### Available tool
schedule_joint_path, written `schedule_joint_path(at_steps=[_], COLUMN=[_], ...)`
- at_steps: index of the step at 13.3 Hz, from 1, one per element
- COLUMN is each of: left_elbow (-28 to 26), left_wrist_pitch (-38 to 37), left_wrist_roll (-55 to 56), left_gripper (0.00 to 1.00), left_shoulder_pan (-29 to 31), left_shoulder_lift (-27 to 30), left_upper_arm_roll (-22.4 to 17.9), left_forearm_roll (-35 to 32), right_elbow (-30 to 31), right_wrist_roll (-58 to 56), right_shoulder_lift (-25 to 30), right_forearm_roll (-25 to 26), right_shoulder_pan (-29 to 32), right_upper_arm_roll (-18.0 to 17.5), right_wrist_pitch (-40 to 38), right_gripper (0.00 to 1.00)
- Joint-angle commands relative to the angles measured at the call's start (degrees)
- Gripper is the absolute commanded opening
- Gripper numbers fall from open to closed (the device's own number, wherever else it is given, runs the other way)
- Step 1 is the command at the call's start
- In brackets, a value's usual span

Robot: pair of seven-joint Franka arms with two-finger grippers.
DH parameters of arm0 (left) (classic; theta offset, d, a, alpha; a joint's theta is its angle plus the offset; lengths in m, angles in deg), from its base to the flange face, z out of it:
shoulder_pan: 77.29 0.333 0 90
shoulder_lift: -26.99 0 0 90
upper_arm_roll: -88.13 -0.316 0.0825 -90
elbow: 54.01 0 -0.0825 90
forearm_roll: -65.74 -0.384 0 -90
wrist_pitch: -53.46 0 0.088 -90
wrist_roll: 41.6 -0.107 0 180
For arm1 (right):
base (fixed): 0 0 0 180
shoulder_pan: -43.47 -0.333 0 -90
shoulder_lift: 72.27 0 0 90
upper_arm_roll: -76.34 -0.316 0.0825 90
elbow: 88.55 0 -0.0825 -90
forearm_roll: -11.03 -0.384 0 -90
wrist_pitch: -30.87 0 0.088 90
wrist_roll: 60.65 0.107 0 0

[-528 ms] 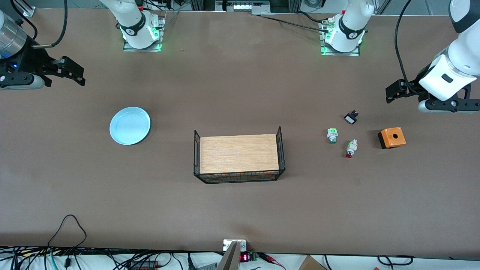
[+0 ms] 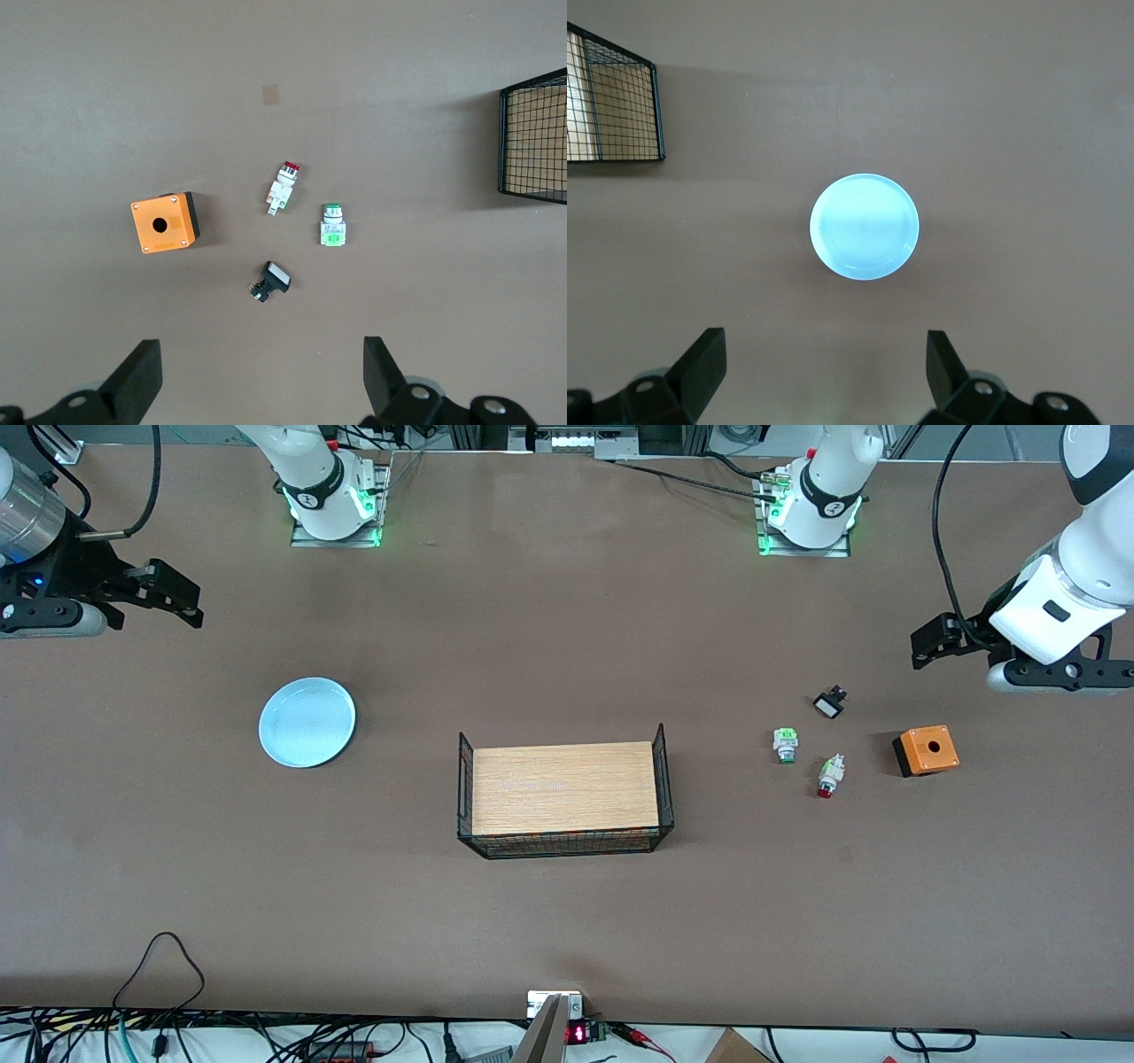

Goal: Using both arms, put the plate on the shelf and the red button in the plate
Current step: 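Move the right gripper down toward the light blue plate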

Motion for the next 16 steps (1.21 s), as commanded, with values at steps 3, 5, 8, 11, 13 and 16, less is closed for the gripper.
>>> schedule_joint_path(at_steps=[3,5,8,11,13,16], left_elbow=[2.0,2.0,2.0,3.5,4.3,5.0], left_wrist_pitch=[-1.0,-0.9,-0.9,-0.8,-2.2,-4.7], left_wrist_roll=[0.5,0.4,0.2,0.4,0.5,0.9], left_gripper=[1.0,1.0,1.0,1.0,1.0,1.0], left_shoulder_pan=[-0.2,-0.2,-0.5,-0.7,-0.7,-0.9], left_shoulder_lift=[-1.3,-1.4,-1.5,-2.7,-2.8,-2.9], left_upper_arm_roll=[-0.4,-0.4,-0.3,-0.3,-0.3,-0.3], left_forearm_roll=[0.9,0.8,0.8,1.0,0.6,1.0], right_elbow=[3.2,6.1,13.0,19.6,26.0,34.7], right_wrist_roll=[0.0,-0.1,-0.2,-1.1,-3.7,-4.8], right_shoulder_lift=[-0.6,-2.1,-1.7,-1.7,-1.6,-1.6], right_forearm_roll=[0.6,0.6,0.9,4.6,5.8,7.1], right_shoulder_pan=[-0.2,-0.9,-2.8,-6.3,-7.5,-9.3], right_upper_arm_roll=[-0.3,-0.3,-0.3,-0.3,-0.3,-0.3], right_wrist_pitch=[0.1,0.7,7.0,14.0,20.9,31.0], right_gripper=[1.0,1.0,1.0,1.0,1.0,1.0])
